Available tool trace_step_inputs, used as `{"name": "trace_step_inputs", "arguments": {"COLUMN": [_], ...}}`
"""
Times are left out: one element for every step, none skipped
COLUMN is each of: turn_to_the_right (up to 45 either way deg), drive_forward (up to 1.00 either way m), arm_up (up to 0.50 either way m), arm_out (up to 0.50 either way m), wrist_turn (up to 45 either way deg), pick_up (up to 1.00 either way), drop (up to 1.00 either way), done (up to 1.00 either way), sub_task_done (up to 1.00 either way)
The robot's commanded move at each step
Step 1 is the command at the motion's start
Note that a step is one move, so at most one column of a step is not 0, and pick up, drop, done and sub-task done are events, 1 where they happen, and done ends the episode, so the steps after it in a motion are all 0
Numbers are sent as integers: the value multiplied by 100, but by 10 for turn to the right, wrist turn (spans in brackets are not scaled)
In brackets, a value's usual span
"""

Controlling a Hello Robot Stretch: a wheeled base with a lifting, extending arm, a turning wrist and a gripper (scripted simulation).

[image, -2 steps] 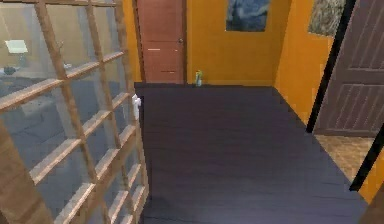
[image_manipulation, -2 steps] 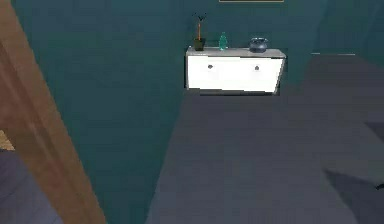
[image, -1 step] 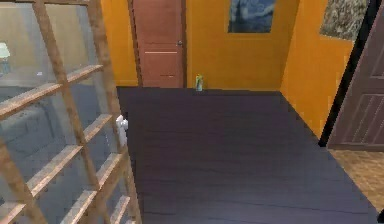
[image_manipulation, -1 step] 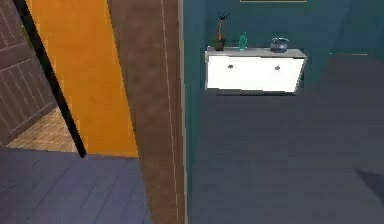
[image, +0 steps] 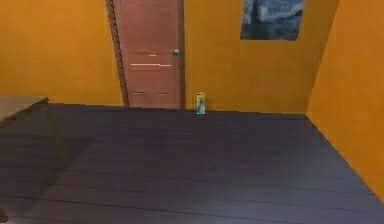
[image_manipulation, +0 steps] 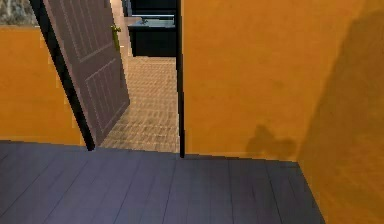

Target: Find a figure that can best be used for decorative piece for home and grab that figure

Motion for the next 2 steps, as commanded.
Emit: {"name": "trace_step_inputs", "arguments": {"turn_to_the_right": [60,0], "drive_forward": [0,10], "arm_up": [0,0], "arm_out": [0,0], "wrist_turn": [0,0], "pick_up": [0,0], "drop": [0,0], "done": [0,0], "sub_task_done": [0,0]}}
